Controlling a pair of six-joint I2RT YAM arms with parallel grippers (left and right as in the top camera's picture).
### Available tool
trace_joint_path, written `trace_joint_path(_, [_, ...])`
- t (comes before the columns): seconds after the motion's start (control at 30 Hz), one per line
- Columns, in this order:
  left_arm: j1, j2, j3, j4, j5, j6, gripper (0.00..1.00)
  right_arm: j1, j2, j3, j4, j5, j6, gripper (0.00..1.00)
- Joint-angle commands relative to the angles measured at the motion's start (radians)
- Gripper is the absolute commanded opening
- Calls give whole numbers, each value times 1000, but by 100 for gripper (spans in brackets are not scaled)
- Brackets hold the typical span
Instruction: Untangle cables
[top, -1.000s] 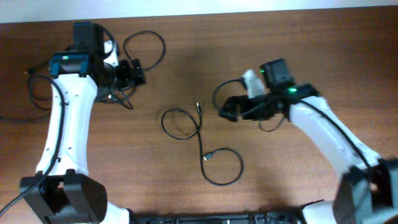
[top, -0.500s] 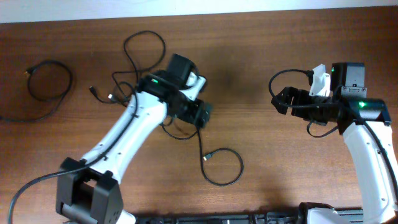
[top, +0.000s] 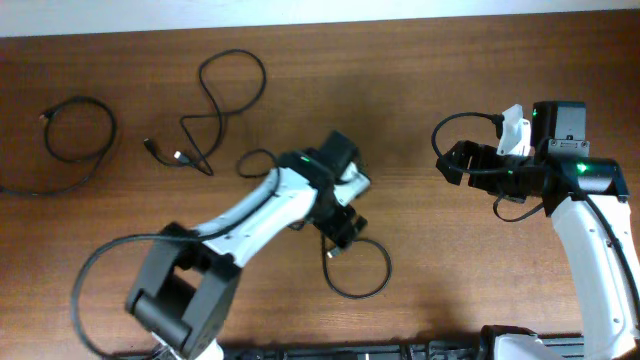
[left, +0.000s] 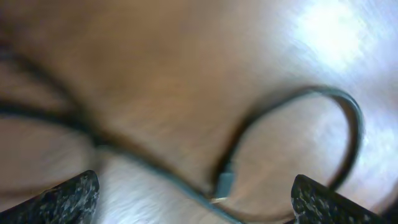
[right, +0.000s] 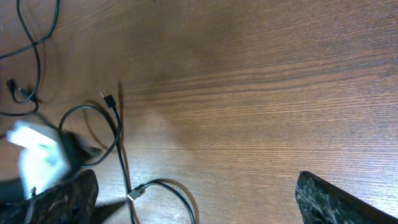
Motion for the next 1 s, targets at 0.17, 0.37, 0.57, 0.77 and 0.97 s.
trace_joint_path(0.17, [-204,76,-9,24,-194,195,85,-2,-2,2,-3,13,4,100])
trace_joint_path(0.37, [-224,171,-9,69,-195,194,70,-2,-2,2,-5,15,3,100])
trace_joint_path(0.57, [-224,229,-8,72,-206,193,0,-2,-2,2,-13,91,4,100])
trace_joint_path(0.77, [-203,208,20,53,-267,137,0,-2,-2,2,-11,91,4,100])
trace_joint_path(0.97, [-168,127,88,23,-320,67,0,-2,-2,2,-12,91,4,100])
